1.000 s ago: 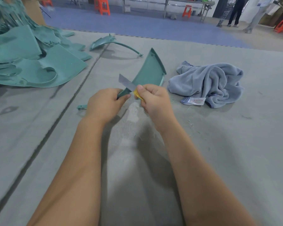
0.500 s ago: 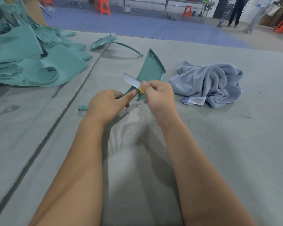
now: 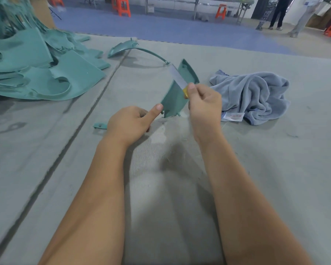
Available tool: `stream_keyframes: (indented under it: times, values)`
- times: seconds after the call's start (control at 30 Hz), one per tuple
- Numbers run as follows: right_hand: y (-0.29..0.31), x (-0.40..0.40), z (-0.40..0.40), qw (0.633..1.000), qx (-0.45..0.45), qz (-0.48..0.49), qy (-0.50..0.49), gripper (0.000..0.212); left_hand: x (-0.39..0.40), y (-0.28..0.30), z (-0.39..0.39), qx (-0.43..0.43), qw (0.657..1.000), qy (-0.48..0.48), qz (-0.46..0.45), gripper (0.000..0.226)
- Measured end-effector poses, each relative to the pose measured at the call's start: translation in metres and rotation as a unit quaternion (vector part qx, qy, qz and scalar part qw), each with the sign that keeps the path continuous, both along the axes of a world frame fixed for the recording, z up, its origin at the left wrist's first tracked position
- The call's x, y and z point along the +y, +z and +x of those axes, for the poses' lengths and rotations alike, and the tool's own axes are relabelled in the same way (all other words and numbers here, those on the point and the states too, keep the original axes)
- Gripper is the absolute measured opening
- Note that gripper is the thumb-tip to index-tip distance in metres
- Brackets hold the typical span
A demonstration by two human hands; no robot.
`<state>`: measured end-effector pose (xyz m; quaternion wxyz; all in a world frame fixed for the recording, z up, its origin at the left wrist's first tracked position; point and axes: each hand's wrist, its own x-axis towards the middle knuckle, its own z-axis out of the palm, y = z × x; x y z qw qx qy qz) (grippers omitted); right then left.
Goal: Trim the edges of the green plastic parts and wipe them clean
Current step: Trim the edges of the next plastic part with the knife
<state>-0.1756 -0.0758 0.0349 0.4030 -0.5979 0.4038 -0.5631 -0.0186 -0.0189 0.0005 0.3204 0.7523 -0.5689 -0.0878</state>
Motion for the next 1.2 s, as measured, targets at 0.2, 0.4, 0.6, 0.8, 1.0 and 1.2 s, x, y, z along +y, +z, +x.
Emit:
stream_keyframes:
  times: [0.2,0.4,0.6,0.8,1.0,1.2]
  values:
    - [-0.002,0.004,-0.006,0.997,-0.056,0.032,0.044,0.033,0.002,0.001,-0.001,-0.007,1.0,-0.004,-0.011,0.081]
    - [0.007,0.004,-0.013,0.977,-0.2,0.057,0.04,0.022,0.003,0.005,0.0,0.011,1.0,-0.017,-0.004,0.09]
    - [0.009,0.002,-0.017,0.971,-0.234,0.046,0.027,0.025,0.002,0.004,0.0,-0.013,0.999,-0.028,0.03,0.09]
    - [0.006,-0.001,-0.018,0.979,-0.202,0.028,0.027,0.022,0.002,0.003,0.001,0.001,0.999,-0.023,0.025,0.092]
    - [0.001,-0.003,-0.018,0.989,-0.147,-0.006,0.028,0.028,0.002,0.004,0.002,0.014,1.0,-0.015,0.008,0.087]
    - [-0.003,-0.004,-0.016,0.982,-0.176,0.029,0.059,0.045,0.0,0.005,-0.004,-0.031,0.999,0.025,-0.031,0.078]
